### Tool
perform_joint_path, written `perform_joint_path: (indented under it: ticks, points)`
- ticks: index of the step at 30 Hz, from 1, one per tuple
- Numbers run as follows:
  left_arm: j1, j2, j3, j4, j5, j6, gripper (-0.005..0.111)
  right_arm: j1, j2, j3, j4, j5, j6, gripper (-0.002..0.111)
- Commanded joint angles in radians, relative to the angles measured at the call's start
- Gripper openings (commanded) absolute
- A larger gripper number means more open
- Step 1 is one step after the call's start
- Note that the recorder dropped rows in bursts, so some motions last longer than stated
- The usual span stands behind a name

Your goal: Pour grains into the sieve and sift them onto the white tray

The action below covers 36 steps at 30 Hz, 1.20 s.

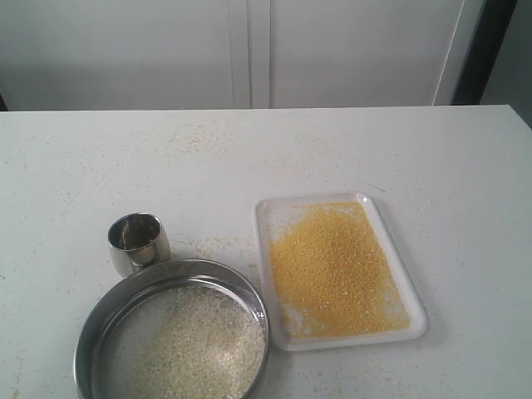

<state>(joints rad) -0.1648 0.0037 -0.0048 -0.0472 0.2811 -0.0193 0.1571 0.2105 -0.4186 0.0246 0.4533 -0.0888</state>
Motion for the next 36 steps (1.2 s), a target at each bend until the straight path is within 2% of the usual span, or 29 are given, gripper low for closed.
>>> perform_joint_path:
  ticks: [1, 20, 36]
  points:
    - [0.003, -0.004, 0.005, -0.012, -0.001, -0.004, 0.000, -0.009, -0.013, 0.045, -0.006, -0.015, 0.042, 0.000]
    - [0.003, -0.004, 0.005, -0.012, -0.001, -0.004, 0.000, -0.009, -0.200, 0.267, -0.006, -0.090, 0.042, 0.000]
    - [0.003, -0.004, 0.005, -0.012, -0.001, -0.002, 0.000, -0.009, -0.210, 0.419, -0.006, -0.210, 0.042, 0.000]
